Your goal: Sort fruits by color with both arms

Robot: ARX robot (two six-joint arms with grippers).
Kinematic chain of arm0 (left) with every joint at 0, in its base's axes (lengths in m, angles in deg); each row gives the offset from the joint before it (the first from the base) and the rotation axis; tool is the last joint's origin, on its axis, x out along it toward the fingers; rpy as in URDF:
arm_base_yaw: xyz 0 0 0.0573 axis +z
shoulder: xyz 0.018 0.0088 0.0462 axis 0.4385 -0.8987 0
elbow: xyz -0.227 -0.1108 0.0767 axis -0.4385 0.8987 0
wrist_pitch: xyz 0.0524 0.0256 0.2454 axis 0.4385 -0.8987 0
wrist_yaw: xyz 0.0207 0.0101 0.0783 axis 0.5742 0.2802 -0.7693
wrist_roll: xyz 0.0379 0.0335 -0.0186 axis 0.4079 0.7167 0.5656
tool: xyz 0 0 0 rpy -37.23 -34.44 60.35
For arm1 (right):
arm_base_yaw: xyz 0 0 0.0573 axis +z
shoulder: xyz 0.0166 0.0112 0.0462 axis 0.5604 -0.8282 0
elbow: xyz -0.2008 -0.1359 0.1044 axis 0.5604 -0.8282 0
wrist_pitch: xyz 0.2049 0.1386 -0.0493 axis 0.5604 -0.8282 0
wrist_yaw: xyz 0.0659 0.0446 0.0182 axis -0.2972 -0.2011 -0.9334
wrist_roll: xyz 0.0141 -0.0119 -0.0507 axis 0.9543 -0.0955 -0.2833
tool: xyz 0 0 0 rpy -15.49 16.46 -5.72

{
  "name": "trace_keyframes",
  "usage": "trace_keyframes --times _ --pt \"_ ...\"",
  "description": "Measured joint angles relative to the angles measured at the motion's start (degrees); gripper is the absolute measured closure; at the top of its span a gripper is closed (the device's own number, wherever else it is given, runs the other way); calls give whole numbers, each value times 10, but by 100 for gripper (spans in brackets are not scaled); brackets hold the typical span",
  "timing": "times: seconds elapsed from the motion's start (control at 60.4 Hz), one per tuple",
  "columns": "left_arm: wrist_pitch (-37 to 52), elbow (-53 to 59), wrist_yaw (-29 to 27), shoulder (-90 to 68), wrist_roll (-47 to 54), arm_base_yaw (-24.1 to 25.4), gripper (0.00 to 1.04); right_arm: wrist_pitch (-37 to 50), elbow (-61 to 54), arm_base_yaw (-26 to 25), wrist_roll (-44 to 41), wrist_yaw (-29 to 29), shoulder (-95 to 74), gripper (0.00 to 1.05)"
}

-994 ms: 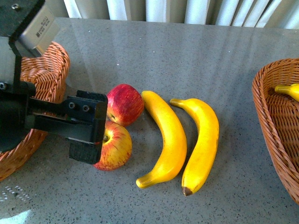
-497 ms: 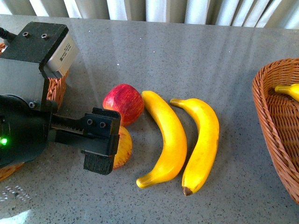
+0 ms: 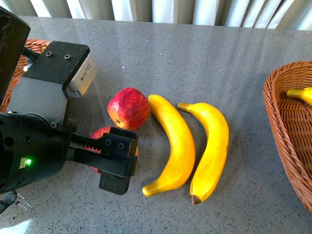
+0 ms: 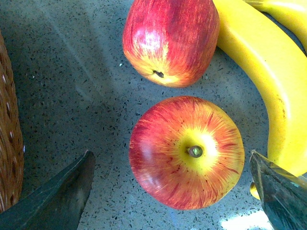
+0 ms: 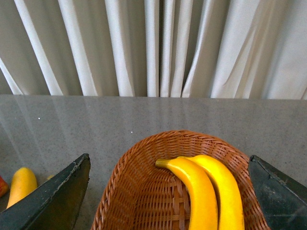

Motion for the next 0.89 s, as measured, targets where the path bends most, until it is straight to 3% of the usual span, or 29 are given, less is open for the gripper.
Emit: trace_keyframes --times 0.895 --pt "17 -32 1 -62 -10 -16 9 0 0 0 0 0 0 9"
